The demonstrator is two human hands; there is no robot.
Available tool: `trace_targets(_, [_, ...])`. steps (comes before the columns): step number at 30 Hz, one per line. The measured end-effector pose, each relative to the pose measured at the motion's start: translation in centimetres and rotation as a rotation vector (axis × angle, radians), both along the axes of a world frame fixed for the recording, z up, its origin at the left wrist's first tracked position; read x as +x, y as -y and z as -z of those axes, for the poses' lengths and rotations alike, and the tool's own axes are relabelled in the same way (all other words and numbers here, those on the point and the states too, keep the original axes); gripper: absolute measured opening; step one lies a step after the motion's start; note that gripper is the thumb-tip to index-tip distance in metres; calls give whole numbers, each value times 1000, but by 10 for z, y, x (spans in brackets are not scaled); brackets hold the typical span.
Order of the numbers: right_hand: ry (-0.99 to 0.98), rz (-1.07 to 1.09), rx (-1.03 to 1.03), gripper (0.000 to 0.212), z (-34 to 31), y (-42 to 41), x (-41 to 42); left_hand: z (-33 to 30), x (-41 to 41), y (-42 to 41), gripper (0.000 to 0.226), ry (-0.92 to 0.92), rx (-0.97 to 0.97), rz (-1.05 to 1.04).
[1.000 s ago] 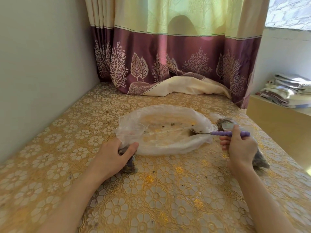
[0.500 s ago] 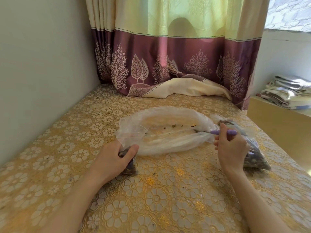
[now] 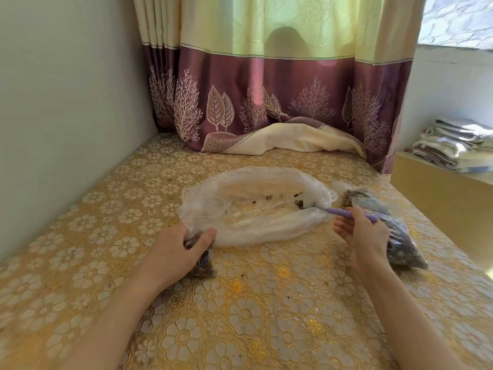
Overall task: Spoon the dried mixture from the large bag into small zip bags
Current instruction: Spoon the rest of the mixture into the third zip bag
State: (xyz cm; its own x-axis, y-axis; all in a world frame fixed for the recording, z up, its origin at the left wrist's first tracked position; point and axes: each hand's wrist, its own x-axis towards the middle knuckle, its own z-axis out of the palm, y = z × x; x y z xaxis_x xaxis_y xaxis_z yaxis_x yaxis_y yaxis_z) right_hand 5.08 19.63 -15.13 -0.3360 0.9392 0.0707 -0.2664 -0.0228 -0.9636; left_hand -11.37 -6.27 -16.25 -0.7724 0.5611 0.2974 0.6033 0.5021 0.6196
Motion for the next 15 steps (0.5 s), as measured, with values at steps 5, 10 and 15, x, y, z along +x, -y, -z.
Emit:
trace_targets(5, [-18, -49, -15, 63, -3, 2, 2, 0, -1, 0, 56, -9, 16, 3])
trace_targets(10, [-44, -99, -78, 63, -5, 4, 2, 0, 0, 0, 59, 19, 11, -13])
trace_targets(15, [-42, -96, -3, 45, -7, 14, 1, -1, -3, -1, 82, 110, 90, -10])
